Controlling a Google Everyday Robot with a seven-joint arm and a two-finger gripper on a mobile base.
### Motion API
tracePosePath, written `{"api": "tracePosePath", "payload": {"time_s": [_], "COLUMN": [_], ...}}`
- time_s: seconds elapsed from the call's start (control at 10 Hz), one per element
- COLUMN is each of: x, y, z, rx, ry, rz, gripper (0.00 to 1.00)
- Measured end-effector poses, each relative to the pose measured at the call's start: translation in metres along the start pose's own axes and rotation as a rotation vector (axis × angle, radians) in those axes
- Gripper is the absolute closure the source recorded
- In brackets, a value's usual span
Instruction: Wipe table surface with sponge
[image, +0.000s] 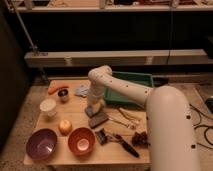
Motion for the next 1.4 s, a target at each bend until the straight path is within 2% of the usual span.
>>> {"api": "tracePosePath", "payload": {"time_s": [0.1, 0.2, 0.5, 0.8, 1.0, 1.1, 1.4], "x": [0.004, 0.012, 0.000, -0.008, -0.035, -0.039, -0.072], "y": [-0.009, -0.029, -0.057, -0.065, -0.073, -0.073, -0.058], "z": [-0.001, -0.001, 0.007, 0.009, 0.013, 0.014, 0.022], "rx": [0.005, 0.007, 0.007, 0.008, 0.008, 0.006, -0.017], "ry": [-0.001, -0.001, -0.009, -0.017, -0.027, -0.028, -0.036], "rz": [0.004, 0.008, -0.004, -0.023, -0.069, -0.078, -0.154], "gripper": [1.00, 1.00, 1.00, 1.00, 1.00, 1.00, 1.00]}}
